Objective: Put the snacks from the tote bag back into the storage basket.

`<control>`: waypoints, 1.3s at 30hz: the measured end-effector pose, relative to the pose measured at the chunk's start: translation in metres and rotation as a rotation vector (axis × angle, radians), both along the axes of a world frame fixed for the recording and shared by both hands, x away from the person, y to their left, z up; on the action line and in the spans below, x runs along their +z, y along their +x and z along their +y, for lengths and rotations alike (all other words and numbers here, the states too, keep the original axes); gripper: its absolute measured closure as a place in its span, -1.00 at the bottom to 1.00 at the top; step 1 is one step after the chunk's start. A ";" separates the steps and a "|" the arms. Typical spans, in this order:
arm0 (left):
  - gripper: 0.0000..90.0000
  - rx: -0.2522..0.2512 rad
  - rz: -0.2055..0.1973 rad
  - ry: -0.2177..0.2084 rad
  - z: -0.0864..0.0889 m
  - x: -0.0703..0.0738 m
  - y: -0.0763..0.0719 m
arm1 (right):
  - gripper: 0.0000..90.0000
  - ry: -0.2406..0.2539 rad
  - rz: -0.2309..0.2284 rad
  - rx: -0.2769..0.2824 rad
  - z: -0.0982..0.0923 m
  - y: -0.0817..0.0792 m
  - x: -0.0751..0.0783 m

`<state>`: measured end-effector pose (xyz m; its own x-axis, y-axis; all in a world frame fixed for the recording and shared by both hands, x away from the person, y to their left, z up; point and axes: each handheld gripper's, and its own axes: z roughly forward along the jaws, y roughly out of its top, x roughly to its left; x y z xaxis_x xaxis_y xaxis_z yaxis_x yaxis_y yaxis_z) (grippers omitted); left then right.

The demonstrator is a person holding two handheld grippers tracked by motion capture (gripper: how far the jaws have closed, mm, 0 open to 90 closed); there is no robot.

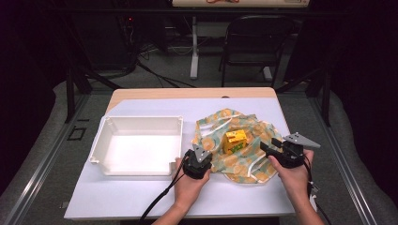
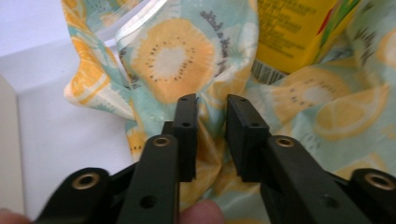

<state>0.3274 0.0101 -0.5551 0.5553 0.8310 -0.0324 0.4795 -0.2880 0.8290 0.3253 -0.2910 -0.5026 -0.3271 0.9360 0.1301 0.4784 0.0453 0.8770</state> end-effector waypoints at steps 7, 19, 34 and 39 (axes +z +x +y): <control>0.33 -0.005 -0.041 -0.048 0.006 0.026 -0.010 | -0.53 -0.011 -0.048 0.040 0.029 -0.007 0.019; -0.19 -0.042 -0.064 -0.151 0.042 0.056 -0.012 | -0.94 -0.007 -0.037 0.051 0.061 -0.001 0.021; -0.58 -0.063 -0.062 -0.227 0.086 0.064 -0.013 | -1.00 -0.017 -0.013 0.027 0.089 0.012 0.009; -0.59 -0.052 -0.063 -0.218 0.095 0.060 -0.012 | -1.00 -0.028 -0.011 0.006 0.095 0.015 0.004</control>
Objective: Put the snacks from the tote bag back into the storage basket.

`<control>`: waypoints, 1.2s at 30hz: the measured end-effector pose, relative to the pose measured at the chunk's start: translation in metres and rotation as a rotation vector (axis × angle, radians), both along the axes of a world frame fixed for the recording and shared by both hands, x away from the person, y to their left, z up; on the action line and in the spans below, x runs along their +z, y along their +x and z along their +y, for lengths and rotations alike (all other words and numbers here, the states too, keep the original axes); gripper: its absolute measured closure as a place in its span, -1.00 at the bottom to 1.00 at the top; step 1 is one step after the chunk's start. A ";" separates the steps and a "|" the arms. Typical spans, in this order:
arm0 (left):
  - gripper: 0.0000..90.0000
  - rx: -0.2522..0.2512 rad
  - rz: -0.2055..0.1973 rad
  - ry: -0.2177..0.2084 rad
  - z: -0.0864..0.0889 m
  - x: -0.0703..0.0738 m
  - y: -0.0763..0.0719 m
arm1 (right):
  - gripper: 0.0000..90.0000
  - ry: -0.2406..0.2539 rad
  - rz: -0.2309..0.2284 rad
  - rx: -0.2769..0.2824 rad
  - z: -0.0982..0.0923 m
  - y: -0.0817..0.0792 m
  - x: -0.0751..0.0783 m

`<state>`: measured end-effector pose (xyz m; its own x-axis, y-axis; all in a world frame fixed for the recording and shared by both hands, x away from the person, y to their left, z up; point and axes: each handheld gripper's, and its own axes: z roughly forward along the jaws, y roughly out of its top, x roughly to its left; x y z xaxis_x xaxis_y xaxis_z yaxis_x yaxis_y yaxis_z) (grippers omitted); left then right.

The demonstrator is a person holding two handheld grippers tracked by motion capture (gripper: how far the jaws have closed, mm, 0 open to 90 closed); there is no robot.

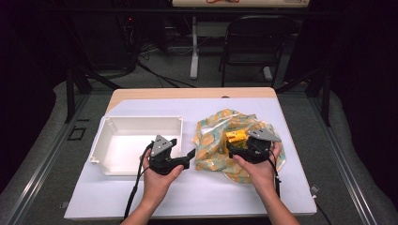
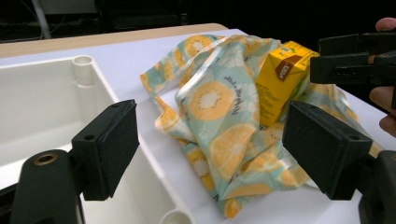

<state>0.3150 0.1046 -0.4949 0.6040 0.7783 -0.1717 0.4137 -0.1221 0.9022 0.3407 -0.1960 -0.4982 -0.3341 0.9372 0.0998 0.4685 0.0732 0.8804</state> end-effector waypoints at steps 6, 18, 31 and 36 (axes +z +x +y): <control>-0.62 0.009 0.001 -0.008 0.013 0.001 0.001 | -1.00 -0.002 0.006 -0.018 0.004 0.003 -0.005; -0.62 0.034 -0.011 -0.015 0.022 0.005 0.000 | -0.86 -0.021 -0.008 -0.086 0.015 0.010 -0.018; -0.60 0.027 -0.002 -0.003 0.017 0.002 0.001 | -0.62 -0.010 -0.018 -0.092 0.015 0.015 -0.028; -0.57 0.034 0.012 0.005 0.016 0.000 0.001 | -0.48 -0.011 -0.032 -0.091 0.018 0.016 -0.030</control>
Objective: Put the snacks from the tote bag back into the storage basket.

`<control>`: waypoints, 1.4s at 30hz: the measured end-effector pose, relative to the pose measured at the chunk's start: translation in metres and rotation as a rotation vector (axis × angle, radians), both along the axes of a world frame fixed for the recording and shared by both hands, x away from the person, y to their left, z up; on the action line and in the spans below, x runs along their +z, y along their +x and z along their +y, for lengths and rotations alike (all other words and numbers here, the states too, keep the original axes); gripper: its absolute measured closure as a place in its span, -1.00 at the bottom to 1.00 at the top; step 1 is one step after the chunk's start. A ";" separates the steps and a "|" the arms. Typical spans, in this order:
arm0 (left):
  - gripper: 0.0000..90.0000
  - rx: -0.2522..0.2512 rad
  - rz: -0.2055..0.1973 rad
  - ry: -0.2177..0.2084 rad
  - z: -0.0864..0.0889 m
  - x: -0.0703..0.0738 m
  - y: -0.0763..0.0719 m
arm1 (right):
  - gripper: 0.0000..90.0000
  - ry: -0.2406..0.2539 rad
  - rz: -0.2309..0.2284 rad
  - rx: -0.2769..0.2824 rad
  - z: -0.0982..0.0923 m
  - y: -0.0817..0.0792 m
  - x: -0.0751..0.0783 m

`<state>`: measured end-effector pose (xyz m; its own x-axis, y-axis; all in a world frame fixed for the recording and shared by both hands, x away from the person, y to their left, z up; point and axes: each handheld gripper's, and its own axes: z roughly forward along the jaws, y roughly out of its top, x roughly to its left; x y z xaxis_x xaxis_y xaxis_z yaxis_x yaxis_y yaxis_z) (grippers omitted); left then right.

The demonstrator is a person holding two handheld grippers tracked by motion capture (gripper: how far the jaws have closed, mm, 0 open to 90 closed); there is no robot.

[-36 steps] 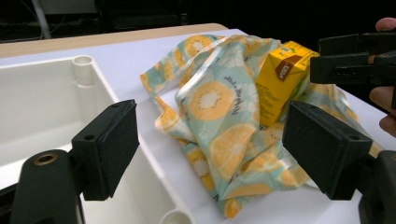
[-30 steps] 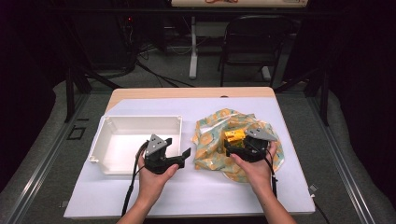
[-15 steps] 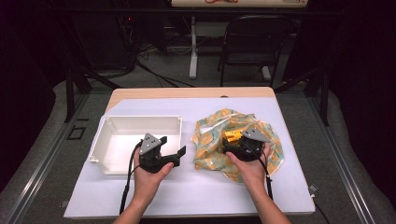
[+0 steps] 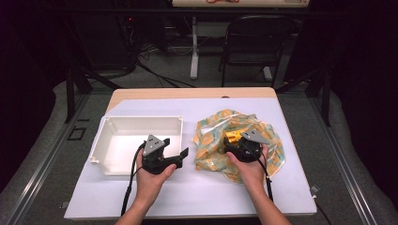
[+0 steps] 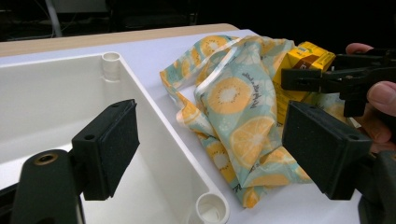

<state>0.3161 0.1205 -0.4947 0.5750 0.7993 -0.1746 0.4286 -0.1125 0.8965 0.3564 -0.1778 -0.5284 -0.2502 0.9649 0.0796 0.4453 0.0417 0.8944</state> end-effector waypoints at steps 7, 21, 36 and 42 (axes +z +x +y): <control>-0.54 0.002 0.008 0.005 0.000 -0.001 0.001 | -0.45 0.007 -0.032 -0.018 0.002 0.000 -0.004; -0.53 0.000 0.008 0.007 0.000 -0.002 0.001 | -0.39 -0.037 -0.073 -0.038 0.004 -0.002 -0.005; -0.52 -0.010 0.007 0.009 -0.003 -0.004 0.001 | -0.36 -0.039 -0.061 0.006 0.001 -0.004 -0.001; -0.52 -0.013 0.006 0.006 -0.004 -0.004 0.002 | -0.36 -0.029 -0.073 0.015 0.001 -0.006 0.009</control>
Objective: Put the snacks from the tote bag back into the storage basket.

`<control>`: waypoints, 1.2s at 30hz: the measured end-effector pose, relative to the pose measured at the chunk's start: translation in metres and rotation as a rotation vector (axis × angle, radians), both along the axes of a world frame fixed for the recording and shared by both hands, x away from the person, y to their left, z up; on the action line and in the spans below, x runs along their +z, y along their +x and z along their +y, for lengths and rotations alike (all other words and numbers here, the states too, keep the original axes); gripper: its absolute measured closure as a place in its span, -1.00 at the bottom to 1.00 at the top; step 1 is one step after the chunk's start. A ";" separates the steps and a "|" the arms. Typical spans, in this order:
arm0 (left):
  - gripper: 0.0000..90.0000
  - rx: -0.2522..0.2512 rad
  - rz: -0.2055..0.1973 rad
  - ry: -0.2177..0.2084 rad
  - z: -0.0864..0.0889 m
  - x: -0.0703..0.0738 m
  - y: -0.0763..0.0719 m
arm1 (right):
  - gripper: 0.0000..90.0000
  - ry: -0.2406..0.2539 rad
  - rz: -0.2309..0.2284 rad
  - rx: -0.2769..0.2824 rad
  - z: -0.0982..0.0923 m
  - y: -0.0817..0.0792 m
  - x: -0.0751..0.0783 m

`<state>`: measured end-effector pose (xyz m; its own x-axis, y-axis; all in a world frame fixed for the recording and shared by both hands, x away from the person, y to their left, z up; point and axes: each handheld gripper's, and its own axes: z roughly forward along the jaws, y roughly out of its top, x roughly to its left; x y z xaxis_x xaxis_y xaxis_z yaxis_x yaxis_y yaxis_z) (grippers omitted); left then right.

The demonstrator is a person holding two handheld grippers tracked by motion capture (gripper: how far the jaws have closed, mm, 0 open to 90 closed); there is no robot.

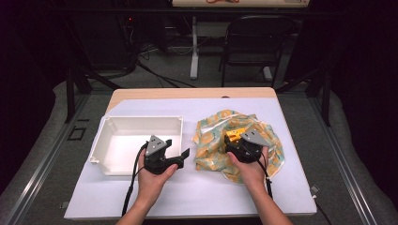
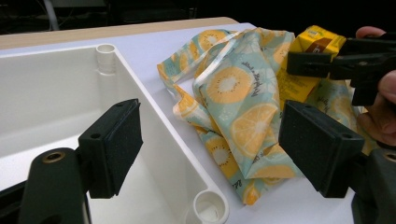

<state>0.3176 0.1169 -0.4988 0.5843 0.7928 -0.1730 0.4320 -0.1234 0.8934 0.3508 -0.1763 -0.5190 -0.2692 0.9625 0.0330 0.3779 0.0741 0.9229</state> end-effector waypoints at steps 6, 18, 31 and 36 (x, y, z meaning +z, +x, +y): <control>-0.52 -0.007 -0.008 -0.006 -0.001 0.002 -0.001 | -0.35 0.008 -0.014 0.007 0.004 0.000 0.015; -0.52 -0.028 -0.025 -0.022 -0.001 0.003 -0.002 | -0.35 0.024 -0.031 0.022 0.007 -0.004 0.040; -0.58 -0.074 -0.034 -0.017 -0.010 0.000 -0.004 | -0.35 0.047 -0.059 0.061 0.016 -0.016 0.059; -0.58 -0.087 -0.042 -0.015 -0.013 0.000 -0.005 | -0.35 0.045 -0.060 0.079 0.020 -0.020 0.063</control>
<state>0.3126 0.1035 -0.4992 0.6580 0.7361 -0.1586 0.3826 -0.1454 0.9124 0.3306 -0.1564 -0.4559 -0.3466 0.9362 0.0578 0.3167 0.0588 0.9467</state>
